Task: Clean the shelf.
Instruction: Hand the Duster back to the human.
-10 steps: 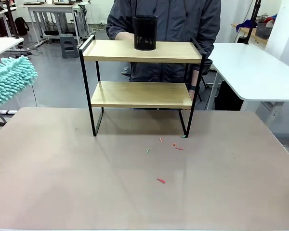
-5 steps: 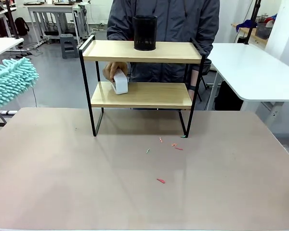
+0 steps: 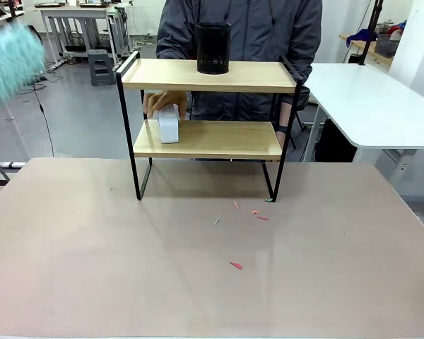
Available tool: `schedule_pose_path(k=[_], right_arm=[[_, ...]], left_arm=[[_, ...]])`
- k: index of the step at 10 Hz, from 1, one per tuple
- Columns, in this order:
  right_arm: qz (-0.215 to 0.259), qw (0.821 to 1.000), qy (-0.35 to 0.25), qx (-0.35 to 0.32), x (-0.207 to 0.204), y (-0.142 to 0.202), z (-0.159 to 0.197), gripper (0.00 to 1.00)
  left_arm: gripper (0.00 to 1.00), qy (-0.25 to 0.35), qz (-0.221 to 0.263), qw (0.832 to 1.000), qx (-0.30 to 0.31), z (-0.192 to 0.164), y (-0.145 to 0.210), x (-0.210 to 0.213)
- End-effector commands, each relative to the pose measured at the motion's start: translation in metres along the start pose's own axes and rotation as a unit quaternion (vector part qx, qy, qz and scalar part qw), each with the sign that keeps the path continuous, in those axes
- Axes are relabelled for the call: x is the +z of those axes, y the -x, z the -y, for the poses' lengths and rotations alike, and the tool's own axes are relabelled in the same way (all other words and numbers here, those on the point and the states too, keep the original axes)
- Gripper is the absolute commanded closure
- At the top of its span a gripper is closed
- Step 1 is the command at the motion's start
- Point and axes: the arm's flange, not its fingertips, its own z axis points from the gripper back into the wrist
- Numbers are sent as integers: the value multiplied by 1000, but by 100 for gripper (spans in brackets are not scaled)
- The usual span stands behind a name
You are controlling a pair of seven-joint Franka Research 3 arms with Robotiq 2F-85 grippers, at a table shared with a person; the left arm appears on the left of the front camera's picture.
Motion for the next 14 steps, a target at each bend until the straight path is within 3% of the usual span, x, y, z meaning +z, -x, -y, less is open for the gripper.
schedule_pose_path(k=[1,2,3,4,6,7,8,10,11,12,13,14], right_arm=[[69,994,-20,76,-5,-46,-96,0],[62,994,-54,66,-31,-56,-141,0],[53,994,-82,57,-69,-51,-176,0],[2,993,-102,63,-102,-33,-192,0],[-117,978,-150,88,-139,16,-192,0],[-138,977,-117,112,-128,38,-167,0],[-70,986,-126,79,-140,0,-215,0],[-70,986,-126,79,-140,0,-215,0],[-105,983,-126,84,-148,20,-199,0],[-166,964,-144,146,-177,4,-220,0],[-203,952,-156,167,-198,-10,-236,0],[-253,933,-182,181,-221,-16,-249,0]], left_arm=[[88,76,102,988,-91,45,-41,20],[88,135,78,977,-147,71,-54,13],[88,167,20,965,-202,95,-61,-1],[88,177,-63,955,-228,111,-65,-21],[88,215,-235,909,-268,134,-72,-84],[88,233,-303,884,-269,131,-61,-111],[88,222,-151,940,-211,142,-57,-71],[88,222,-151,940,-211,142,-57,-71],[88,232,-218,925,-207,138,-57,-102],[88,293,-277,875,-269,160,-72,-126],[88,316,-306,845,-305,174,-87,-139],[88,315,-322,833,-321,183,-96,-150]])
